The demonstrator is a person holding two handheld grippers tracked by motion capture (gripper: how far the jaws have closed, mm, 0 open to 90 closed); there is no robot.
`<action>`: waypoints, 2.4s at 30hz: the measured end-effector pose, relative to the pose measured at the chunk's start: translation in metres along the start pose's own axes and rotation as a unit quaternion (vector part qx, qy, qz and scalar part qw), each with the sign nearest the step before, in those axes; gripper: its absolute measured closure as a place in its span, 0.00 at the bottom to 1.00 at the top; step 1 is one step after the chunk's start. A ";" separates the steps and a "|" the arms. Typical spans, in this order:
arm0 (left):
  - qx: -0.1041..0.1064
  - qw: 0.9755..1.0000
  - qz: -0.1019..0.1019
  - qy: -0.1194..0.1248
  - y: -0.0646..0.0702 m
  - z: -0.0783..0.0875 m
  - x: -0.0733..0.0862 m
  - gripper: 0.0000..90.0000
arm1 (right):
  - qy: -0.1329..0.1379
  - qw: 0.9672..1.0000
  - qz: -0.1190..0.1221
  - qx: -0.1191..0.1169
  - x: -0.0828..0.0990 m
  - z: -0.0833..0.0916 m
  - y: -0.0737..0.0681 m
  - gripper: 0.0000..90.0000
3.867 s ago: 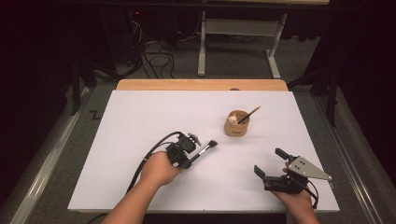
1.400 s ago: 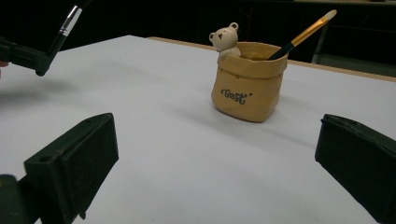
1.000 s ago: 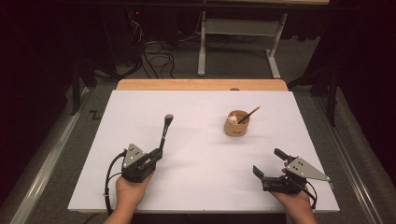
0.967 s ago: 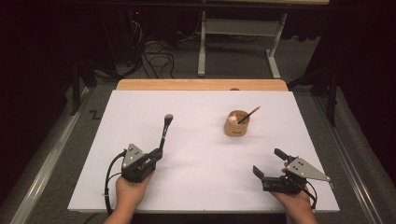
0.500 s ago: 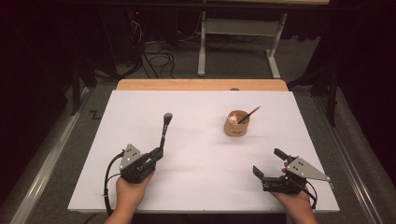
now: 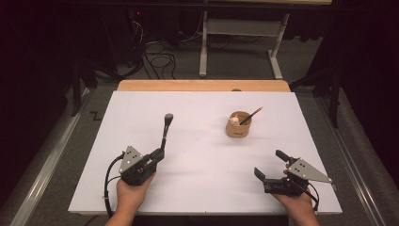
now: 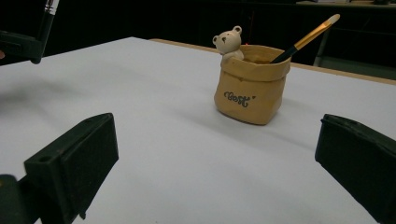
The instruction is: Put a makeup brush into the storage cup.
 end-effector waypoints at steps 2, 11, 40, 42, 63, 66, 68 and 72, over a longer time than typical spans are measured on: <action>0.000 1.000 -0.001 0.001 0.000 0.000 0.000 0.88 | 0.000 1.000 0.001 0.000 0.000 0.000 0.000 0.00; 0.011 1.000 -0.011 0.011 0.004 0.003 -0.004 0.88 | 0.002 1.000 0.005 -0.005 -0.001 -0.001 -0.003 0.00; 0.036 0.999 -0.020 0.025 0.015 0.001 -0.015 0.88 | -0.001 0.998 0.025 -0.055 -0.051 -0.033 -0.037 0.01; 0.034 0.999 -0.022 0.025 0.013 0.002 -0.020 0.88 | 0.000 0.998 0.027 -0.059 -0.055 -0.036 -0.040 0.01; 0.055 0.996 -0.055 0.033 0.036 -0.016 -0.046 0.88 | 0.011 0.996 0.028 -0.086 -0.080 -0.064 -0.067 0.04; 0.063 0.996 -0.057 0.034 0.042 -0.021 -0.045 0.88 | 0.013 0.995 0.031 -0.089 -0.080 -0.067 -0.070 0.04; 0.070 0.995 -0.059 0.036 0.048 -0.024 -0.045 0.88 | 0.014 0.995 0.030 -0.092 -0.079 -0.069 -0.073 0.03; 0.082 0.994 -0.067 0.036 0.058 -0.028 -0.041 0.88 | 0.010 0.995 0.029 -0.097 -0.076 -0.074 -0.078 0.03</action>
Point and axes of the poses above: each handheld gripper's, and its own axes: z roughly backward along the jaws, x roughly out of its underside, y roughly to its right, the point moved 8 cm from there along -z, roughly forward along the jaws, and after that the axes turned 4 degrees about -z, right-handed, at the moved point
